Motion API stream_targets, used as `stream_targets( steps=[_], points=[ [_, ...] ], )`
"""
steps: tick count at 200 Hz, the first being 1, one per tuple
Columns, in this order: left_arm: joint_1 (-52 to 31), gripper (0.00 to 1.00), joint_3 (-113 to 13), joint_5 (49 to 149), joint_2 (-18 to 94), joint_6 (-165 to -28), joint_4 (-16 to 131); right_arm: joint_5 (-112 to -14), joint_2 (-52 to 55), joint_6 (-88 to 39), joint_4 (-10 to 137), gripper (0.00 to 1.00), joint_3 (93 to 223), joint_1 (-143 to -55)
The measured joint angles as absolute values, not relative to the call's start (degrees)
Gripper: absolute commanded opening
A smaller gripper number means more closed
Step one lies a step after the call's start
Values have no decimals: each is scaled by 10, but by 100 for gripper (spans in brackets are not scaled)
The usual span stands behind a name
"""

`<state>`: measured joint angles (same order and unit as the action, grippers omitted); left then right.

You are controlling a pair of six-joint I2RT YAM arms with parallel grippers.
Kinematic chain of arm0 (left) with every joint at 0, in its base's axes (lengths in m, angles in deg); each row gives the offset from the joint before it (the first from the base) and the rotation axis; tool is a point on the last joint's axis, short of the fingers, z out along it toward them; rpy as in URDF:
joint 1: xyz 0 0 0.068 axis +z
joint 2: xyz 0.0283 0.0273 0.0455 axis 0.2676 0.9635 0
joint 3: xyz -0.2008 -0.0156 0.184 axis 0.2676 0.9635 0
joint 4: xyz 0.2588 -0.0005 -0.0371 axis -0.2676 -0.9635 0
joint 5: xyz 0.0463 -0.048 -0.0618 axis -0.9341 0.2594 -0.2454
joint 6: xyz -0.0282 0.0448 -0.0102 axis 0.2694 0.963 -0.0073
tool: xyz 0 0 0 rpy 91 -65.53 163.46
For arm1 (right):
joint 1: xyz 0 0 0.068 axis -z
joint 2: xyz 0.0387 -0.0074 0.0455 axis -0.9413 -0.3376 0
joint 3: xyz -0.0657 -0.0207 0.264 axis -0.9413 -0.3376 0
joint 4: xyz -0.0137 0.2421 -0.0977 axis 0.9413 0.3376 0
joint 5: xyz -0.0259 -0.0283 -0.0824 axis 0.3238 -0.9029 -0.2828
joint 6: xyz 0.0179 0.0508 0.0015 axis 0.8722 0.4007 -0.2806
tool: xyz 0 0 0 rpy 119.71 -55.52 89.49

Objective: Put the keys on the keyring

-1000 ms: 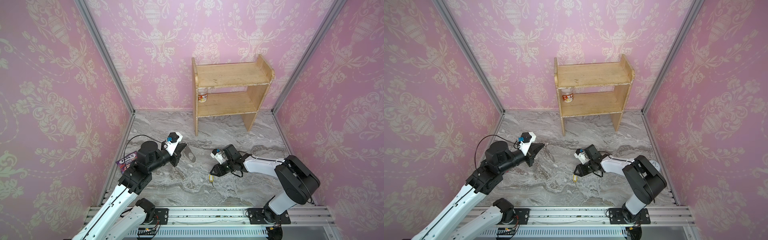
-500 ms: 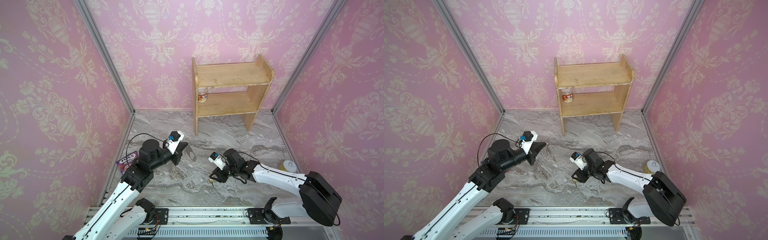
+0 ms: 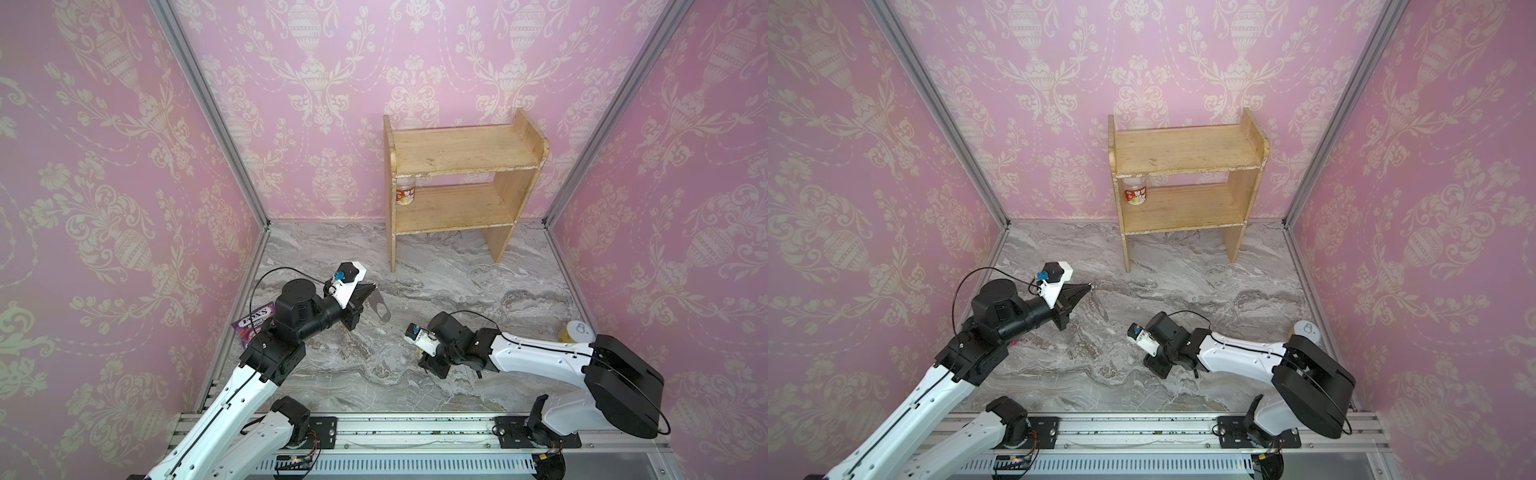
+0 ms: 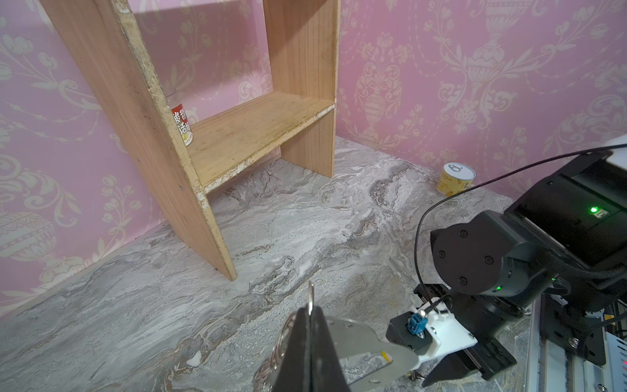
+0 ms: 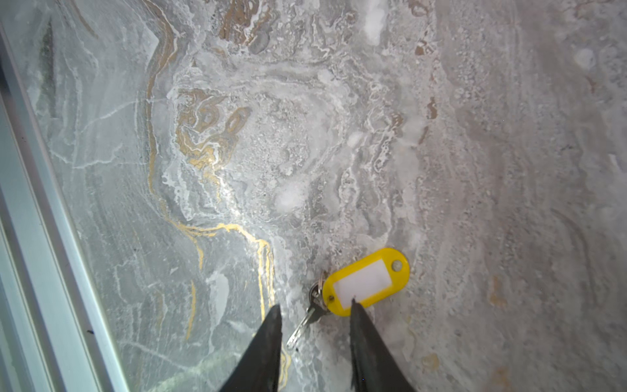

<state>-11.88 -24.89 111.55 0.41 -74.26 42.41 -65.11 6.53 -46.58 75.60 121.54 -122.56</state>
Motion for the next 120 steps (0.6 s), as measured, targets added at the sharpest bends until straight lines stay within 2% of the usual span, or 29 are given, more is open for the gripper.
stream_targets(
  steps=[39, 120],
  points=[
    [-116, 0, -249, 1118, 4, -743, 424, -656, 39, -478, 761, 28, 1230, -1235],
    [-115, 0, -249, 1118, 4, -743, 424, -680, 5, -496, 776, 9, 1254, -1238]
  ],
)
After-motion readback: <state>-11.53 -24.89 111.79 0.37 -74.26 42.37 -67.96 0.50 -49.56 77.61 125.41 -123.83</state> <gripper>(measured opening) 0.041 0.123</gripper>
